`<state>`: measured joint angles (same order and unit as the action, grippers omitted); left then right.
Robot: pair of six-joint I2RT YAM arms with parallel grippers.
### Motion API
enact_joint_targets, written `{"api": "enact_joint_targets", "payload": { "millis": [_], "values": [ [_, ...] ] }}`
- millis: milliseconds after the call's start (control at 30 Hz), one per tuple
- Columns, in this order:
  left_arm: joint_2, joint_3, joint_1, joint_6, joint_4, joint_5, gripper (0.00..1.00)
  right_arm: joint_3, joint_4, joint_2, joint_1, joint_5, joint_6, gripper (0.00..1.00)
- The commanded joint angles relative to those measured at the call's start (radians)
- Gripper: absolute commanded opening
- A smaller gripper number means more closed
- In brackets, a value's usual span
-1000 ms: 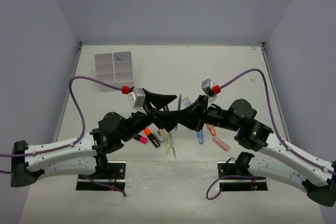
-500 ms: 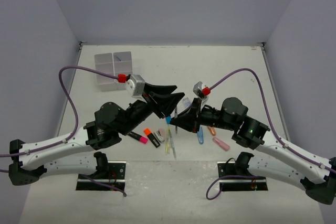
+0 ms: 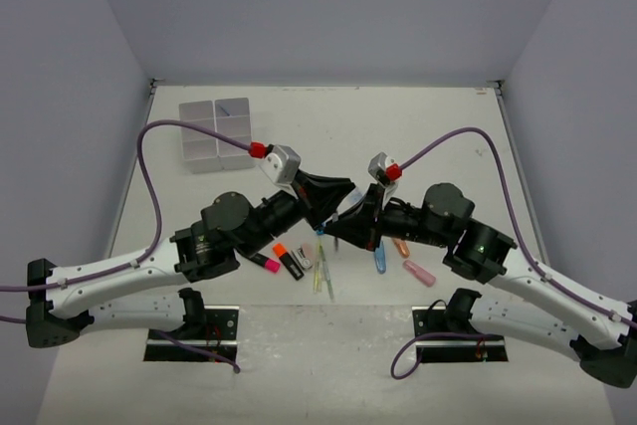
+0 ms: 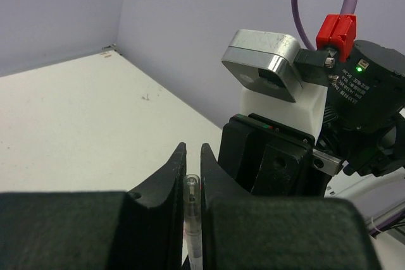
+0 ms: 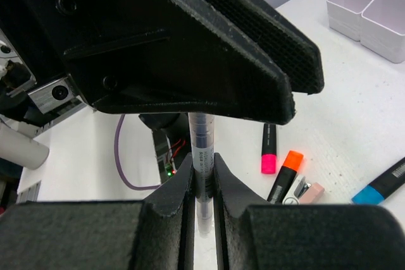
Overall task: Sort the stationery into containers
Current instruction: Close the pen cap on the pen.
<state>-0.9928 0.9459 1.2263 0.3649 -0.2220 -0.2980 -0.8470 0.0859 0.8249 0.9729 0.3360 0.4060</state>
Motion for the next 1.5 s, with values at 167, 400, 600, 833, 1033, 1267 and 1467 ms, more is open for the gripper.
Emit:
{"api": "enact_joint_targets", "payload": {
  "millis": [167,400,600,833,1033,1267,1467],
  "values": [
    [0.01,-0.018,-0.001,0.047,0.015,0.064,0.0,-0.138,0.002,-0.004,0.004,-0.119,-0.041,0.0],
    [-0.025,-0.151,0.006,0.181,-0.048,0.143,0.0,-0.544,0.122,0.146,-0.026,-0.231,-0.139,0.0],
    [-0.032,-0.271,0.05,0.236,-0.103,0.131,0.0,-0.715,0.157,0.217,-0.063,-0.199,-0.13,0.0],
    [0.077,-0.077,0.049,0.112,0.156,-0.113,0.0,-0.322,0.026,0.115,-0.062,0.022,-0.142,0.0],
    [0.103,0.073,0.043,0.024,0.239,-0.199,0.0,-0.155,-0.017,0.061,-0.061,0.069,-0.173,0.26],
    [-0.044,0.255,-0.069,0.044,0.416,-0.436,0.0,-0.044,0.044,0.01,-0.062,-0.098,-0.171,0.99],
    [-0.3,0.478,-0.432,0.073,0.514,-0.542,0.0,0.089,0.105,-0.195,-0.064,-0.43,-0.079,0.99]
  ]
}}
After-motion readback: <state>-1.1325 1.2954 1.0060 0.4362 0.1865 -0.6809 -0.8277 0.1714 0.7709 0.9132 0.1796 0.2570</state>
